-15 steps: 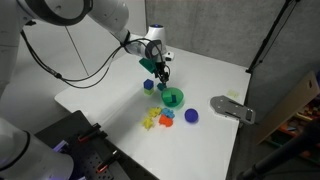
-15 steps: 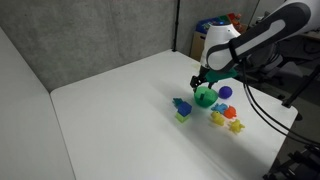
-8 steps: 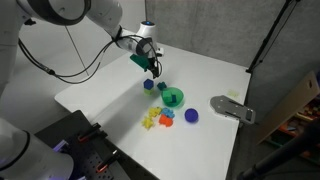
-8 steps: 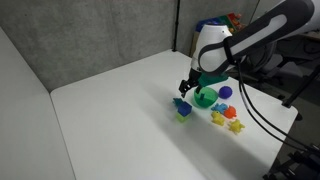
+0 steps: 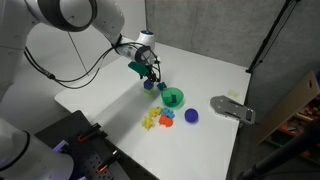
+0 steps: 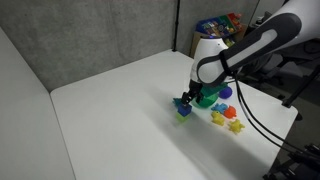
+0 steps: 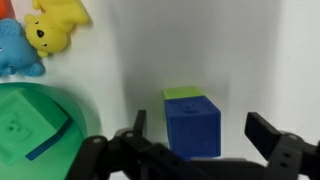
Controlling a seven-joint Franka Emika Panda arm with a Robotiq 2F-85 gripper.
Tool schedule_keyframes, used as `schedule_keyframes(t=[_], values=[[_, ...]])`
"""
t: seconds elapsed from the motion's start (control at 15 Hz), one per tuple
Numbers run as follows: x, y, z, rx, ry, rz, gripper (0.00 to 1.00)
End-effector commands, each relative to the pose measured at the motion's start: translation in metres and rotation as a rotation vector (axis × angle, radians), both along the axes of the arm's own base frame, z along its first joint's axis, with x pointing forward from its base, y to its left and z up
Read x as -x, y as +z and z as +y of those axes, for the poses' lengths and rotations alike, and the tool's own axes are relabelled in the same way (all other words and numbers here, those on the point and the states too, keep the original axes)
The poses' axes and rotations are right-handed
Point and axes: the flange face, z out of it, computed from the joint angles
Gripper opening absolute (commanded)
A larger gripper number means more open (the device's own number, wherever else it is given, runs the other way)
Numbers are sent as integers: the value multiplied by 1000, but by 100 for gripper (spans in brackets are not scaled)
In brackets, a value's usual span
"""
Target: Pick up the top blue block and move the green bowl a little to the left, put the blue block in the green bowl, pick up the top green block and put it in the green bowl, pick up the stacked blue block from the table and put it in the green bowl
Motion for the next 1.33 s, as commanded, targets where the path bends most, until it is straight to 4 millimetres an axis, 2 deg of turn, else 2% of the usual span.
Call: schedule_keyframes(t=[0.0, 0.4, 0.73, 1.27], values=[[-3, 0, 6, 45, 51, -1, 100], [-7, -1, 21, 122, 112, -39, 100], [-9, -10, 33, 147, 133, -59, 100], [-18, -30, 30, 145, 89, -70, 100]])
